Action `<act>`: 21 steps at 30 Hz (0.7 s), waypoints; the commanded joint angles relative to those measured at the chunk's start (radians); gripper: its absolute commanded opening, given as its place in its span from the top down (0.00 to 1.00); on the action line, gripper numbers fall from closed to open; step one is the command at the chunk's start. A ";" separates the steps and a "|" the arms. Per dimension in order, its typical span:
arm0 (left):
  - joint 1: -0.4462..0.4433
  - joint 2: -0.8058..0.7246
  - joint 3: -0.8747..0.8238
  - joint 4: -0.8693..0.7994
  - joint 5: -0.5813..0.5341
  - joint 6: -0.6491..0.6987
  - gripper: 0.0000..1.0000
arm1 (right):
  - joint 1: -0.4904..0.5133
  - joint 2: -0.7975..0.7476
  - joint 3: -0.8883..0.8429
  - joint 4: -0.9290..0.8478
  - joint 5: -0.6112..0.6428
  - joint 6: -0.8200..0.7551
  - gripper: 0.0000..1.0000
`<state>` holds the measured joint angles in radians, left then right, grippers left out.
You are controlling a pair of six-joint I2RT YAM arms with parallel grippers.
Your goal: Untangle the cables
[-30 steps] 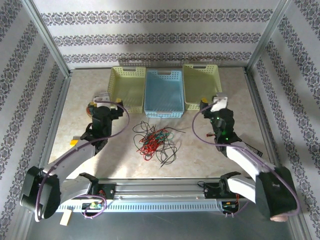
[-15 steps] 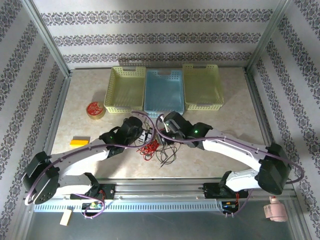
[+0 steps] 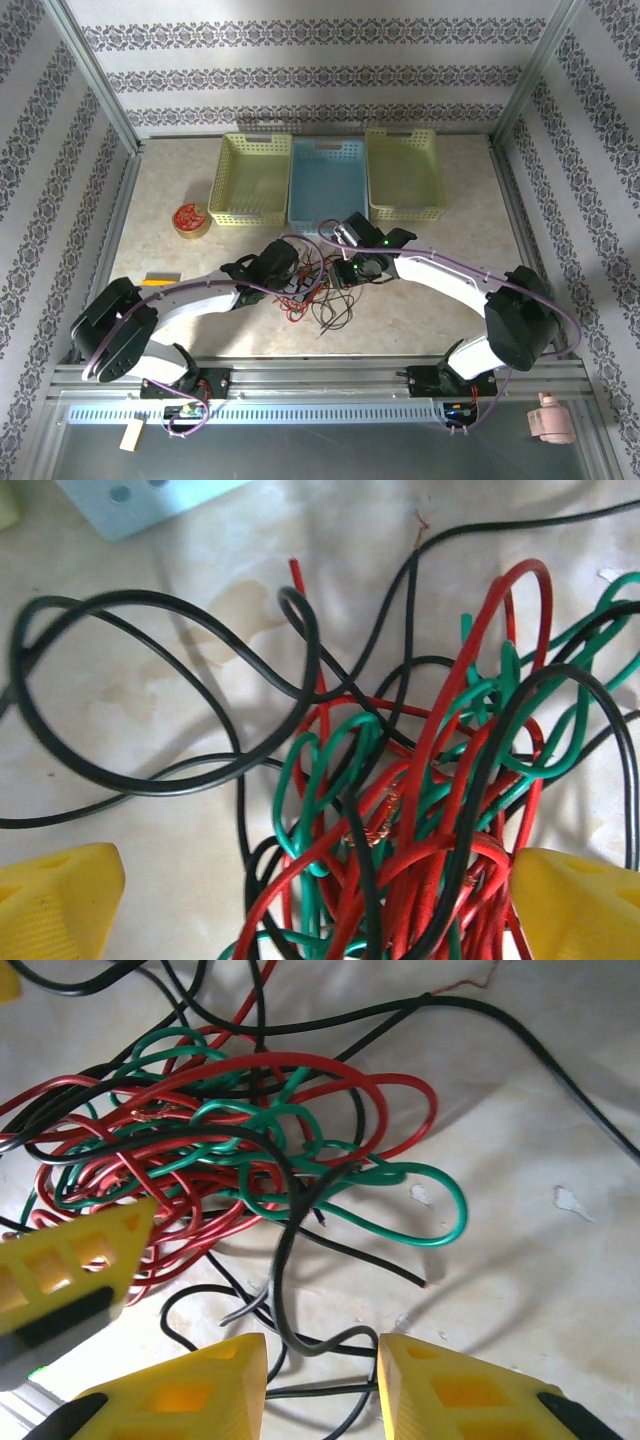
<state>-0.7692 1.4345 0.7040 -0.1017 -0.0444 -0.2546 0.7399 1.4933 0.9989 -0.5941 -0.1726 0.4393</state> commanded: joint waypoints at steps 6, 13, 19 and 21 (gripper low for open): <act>0.036 0.058 0.020 0.024 0.080 0.002 0.06 | -0.011 0.085 0.074 0.030 -0.045 -0.027 0.73; 0.047 0.078 0.017 0.040 0.077 0.004 0.11 | -0.035 0.112 0.077 0.042 -0.058 -0.046 0.97; 0.050 0.106 0.001 0.069 0.045 0.008 0.11 | -0.065 0.012 0.085 0.047 -0.039 -0.047 1.00; 0.050 0.122 -0.003 0.074 0.038 0.008 0.14 | -0.075 -0.035 0.097 0.035 -0.017 -0.045 1.00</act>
<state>-0.7349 1.5299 0.7055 -0.0364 0.0235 -0.2562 0.6769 1.5467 1.0573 -0.5579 -0.2222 0.4049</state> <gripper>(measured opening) 0.873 0.048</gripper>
